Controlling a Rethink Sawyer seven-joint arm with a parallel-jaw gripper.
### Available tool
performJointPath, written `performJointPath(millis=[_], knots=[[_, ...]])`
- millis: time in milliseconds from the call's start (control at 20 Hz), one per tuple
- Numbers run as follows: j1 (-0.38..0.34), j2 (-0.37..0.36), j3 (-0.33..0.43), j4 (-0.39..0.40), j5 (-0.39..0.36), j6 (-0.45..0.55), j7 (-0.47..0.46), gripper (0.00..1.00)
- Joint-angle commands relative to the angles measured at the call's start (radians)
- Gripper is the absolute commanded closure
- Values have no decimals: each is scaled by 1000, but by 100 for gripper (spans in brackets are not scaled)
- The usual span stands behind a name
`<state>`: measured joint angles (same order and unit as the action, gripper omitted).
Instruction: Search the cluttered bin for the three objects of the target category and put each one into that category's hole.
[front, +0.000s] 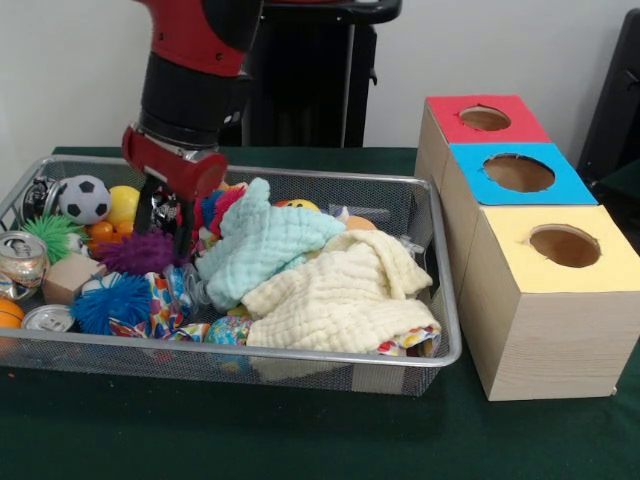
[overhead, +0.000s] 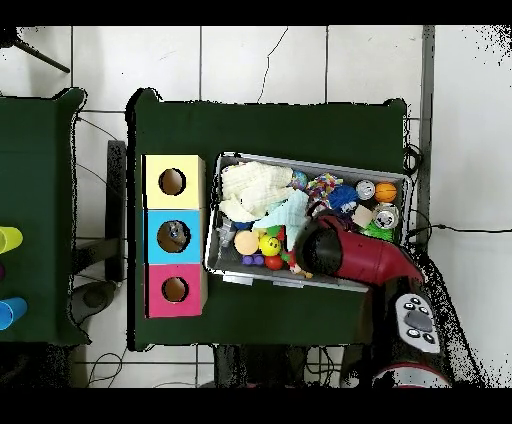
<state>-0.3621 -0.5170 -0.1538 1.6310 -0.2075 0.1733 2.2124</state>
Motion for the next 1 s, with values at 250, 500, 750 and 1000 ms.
performJointPath(millis=[250,500,750,1000], knots=[[-118,-4,304,21,-171,237,-282,0],[-150,-13,363,11,-220,309,-303,0],[-150,-12,370,5,-273,295,-259,0],[-140,-3,355,-27,-335,257,-214,0]])
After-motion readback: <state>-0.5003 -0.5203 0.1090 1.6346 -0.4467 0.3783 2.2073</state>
